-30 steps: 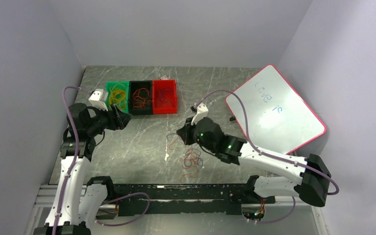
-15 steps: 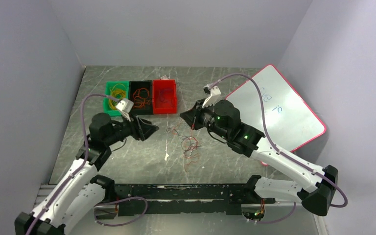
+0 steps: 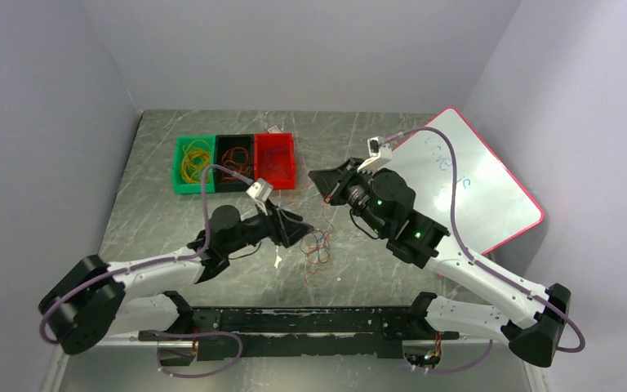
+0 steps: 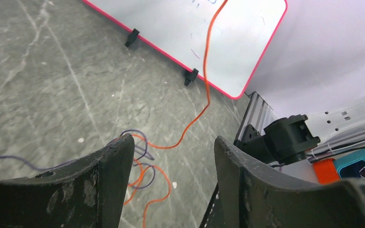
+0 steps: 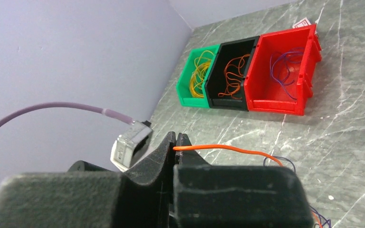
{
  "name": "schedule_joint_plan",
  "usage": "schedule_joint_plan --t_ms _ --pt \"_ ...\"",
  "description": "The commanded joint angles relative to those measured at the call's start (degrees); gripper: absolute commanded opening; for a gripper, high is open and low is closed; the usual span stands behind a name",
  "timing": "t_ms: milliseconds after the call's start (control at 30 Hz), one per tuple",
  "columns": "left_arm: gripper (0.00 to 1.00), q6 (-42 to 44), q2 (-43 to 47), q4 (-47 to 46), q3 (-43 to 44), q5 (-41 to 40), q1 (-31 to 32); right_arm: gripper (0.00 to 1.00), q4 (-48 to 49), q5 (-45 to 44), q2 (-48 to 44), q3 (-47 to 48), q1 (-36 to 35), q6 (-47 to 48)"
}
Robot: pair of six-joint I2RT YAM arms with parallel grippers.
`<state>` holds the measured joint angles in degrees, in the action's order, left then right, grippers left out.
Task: Untangle the cables
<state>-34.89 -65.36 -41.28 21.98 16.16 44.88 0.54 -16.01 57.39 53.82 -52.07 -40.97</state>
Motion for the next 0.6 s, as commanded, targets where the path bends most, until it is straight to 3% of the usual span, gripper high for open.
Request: schedule_joint_plan --t_ms 0,367,567 --pt "0.68 0.11 -5.98 -13.78 5.29 -4.55 3.51 0.0 2.03 -1.47 -0.6 1.28 0.03 -1.73" --pt "0.7 2.41 -17.54 -17.61 11.86 -3.57 7.1 0.0 2.44 0.69 -1.52 1.79 -0.01 -3.61" --pt "0.59 2.31 -24.18 -19.5 14.08 -3.36 7.41 0.0 3.06 1.83 -1.27 2.95 0.04 -3.65"
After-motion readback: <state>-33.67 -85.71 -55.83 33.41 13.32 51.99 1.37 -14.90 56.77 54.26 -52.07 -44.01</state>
